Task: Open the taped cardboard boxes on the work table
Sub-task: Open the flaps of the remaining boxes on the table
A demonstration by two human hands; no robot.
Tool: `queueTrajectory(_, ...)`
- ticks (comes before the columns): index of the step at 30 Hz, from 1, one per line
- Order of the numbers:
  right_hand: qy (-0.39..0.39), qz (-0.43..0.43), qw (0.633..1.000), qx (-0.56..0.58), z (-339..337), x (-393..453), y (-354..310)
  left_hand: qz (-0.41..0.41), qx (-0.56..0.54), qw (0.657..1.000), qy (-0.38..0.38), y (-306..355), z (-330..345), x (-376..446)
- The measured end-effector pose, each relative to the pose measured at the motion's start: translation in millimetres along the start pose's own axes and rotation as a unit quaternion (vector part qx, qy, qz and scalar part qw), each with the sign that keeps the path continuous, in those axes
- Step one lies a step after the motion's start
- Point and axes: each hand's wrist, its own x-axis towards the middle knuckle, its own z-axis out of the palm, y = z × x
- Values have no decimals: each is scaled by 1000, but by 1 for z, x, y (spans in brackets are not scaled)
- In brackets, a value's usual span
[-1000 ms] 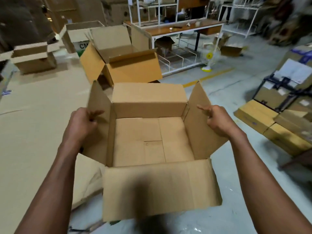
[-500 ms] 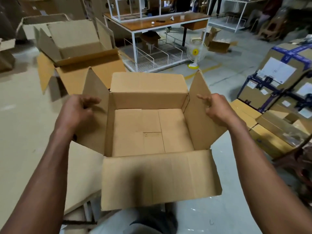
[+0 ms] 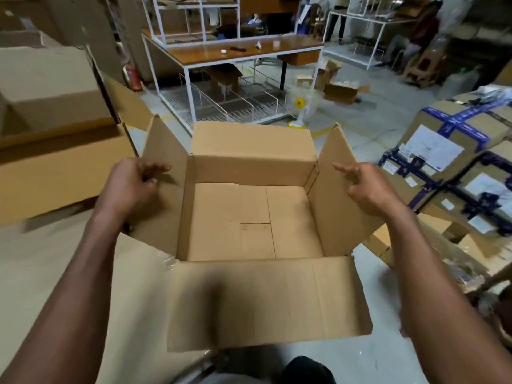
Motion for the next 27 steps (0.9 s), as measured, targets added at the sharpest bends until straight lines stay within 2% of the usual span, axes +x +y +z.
queueTrajectory(13,-98,-86,991,-29,-1,313,77,-112,-1,993,33,75,143,163)
queueTrajectory(19,-128,-141,981,-45,5,445,72,-156,14,984,87,98,182,233)
queueTrajectory(27,-126,-174,975,-64,44,620,52,-147,39,983,107,85,220,390)
